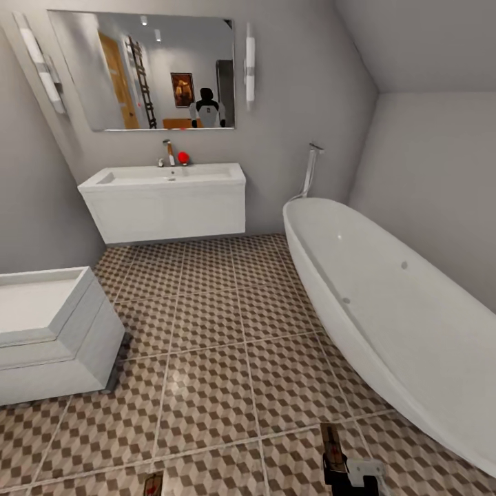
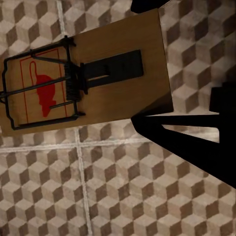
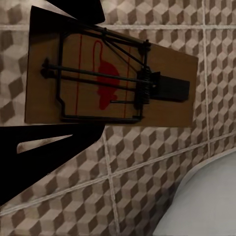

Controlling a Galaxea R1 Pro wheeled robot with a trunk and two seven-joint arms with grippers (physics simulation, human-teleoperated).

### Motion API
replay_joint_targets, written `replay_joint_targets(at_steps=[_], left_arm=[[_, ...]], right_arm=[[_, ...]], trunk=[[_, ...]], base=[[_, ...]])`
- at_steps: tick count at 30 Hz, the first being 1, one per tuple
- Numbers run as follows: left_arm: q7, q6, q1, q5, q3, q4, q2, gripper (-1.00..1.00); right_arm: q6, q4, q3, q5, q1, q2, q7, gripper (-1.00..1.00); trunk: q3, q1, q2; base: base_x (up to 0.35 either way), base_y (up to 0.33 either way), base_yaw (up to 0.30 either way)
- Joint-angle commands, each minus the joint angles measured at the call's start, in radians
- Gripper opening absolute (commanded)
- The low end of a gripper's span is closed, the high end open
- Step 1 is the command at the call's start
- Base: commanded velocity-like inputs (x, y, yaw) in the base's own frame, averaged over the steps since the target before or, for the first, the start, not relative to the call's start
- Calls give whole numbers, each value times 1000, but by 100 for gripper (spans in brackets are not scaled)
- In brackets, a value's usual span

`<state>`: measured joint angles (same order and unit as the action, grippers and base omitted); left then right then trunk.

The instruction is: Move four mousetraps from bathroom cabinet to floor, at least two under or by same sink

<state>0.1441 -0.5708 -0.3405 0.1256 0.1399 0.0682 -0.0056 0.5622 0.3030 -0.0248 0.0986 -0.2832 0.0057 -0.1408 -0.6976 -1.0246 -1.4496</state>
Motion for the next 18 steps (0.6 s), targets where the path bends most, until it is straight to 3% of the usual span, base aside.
replay_joint_targets(at_steps=[1,7,18], left_arm=[[2,-6,-2,8,9,4,-1,-100],[2,-6,-2,8,9,4,-1,-100],[2,-5,-2,8,9,4,-1,-100]], right_arm=[[2,-1,-3,9,-1,0,-4,-100],[2,-1,-2,9,-1,1,-4,-100],[2,-1,-1,9,-1,1,-4,-100]], trunk=[[-1,0,0],[-1,0,0],[-1,0,0]], base=[[263,0,1],[263,0,34],[263,0,235]])
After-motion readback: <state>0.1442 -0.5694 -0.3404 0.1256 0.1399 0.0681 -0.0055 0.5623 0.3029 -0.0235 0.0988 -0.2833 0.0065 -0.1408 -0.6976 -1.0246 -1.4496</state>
